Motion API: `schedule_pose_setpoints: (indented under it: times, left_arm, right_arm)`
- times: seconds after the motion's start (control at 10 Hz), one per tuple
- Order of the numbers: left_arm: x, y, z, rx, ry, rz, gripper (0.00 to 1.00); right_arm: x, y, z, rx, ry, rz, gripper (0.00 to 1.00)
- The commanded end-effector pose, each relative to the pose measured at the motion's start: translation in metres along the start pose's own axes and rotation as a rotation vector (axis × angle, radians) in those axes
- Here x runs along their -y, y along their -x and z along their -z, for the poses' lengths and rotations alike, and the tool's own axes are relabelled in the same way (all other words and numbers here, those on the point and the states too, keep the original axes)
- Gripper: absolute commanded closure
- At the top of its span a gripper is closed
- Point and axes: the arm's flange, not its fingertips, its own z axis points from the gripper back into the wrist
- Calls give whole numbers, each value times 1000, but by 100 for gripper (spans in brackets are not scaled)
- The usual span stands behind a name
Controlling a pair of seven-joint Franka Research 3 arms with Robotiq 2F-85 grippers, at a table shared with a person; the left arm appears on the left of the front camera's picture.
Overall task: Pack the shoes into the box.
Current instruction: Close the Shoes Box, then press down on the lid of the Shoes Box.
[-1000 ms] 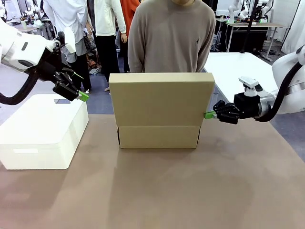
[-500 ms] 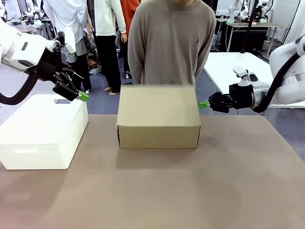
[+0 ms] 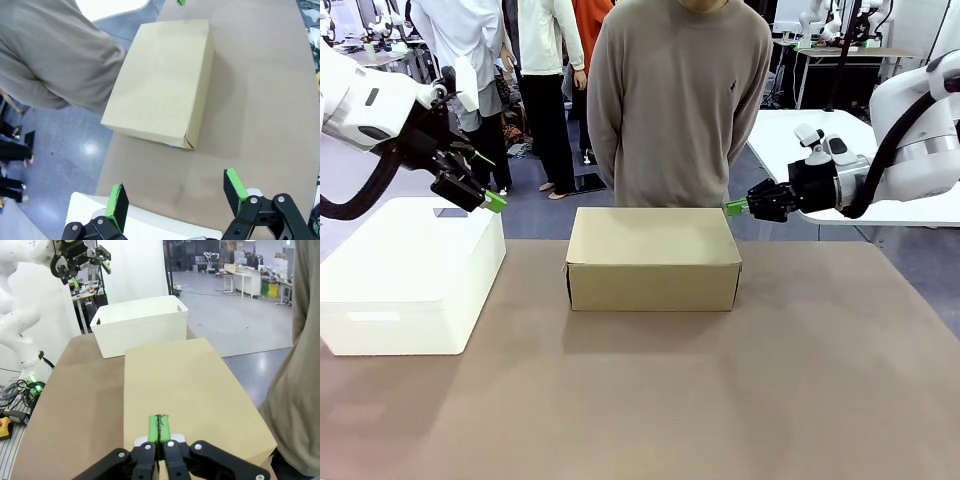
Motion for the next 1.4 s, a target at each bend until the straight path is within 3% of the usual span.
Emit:
schedule_pose_setpoints:
  times: [0.0,0.9,1.2,1.3]
  left_arm:
    - [-2,2,2,15,10,16,0]
    - [-2,2,2,15,10,16,0]
    - [-2,-24,-1,6,36,-30,0]
    - [-4,-34,-2,-13,33,-55,0]
  right_arm:
    - [1,5,-2,5,5,12,100]
    - [1,7,-2,0,2,13,100]
    - [-16,-4,-16,-150,36,45,100]
    - [-21,-8,-18,-185,53,56,81]
